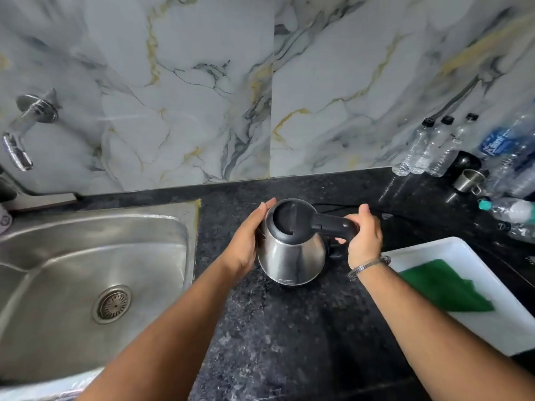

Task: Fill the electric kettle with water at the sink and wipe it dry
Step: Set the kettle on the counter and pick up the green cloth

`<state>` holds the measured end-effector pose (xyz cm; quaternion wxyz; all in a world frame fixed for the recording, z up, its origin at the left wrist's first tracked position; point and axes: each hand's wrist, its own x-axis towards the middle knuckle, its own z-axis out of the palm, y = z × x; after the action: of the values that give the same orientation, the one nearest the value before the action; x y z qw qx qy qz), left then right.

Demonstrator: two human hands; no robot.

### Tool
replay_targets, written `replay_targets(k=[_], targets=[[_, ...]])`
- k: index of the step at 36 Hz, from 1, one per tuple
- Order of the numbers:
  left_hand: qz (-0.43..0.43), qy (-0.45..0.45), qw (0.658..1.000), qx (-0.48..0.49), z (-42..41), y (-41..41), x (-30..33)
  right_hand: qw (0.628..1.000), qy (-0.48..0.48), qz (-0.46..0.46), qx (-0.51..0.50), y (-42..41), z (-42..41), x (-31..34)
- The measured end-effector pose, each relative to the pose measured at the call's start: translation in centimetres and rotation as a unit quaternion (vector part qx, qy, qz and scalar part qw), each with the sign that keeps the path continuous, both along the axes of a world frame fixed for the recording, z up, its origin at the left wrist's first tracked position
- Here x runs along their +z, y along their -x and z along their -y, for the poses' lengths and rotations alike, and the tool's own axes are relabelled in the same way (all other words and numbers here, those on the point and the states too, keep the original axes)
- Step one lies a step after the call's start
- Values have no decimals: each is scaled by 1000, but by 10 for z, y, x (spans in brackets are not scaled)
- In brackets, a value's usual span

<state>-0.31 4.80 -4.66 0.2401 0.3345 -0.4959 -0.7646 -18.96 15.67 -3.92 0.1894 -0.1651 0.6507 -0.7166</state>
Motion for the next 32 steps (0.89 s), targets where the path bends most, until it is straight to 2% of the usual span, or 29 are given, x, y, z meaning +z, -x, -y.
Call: replay_targets(k=[11, 19, 32], targets=[[18, -27, 999, 31, 4, 45, -34, 999, -22, -8, 43, 56, 19, -42], [49, 15, 998, 42, 2, 66, -49, 999, -22, -8, 32, 73, 18, -60], [60, 61, 995, 57, -11, 68, -47, 989, -16, -133, 57, 82, 27, -73]])
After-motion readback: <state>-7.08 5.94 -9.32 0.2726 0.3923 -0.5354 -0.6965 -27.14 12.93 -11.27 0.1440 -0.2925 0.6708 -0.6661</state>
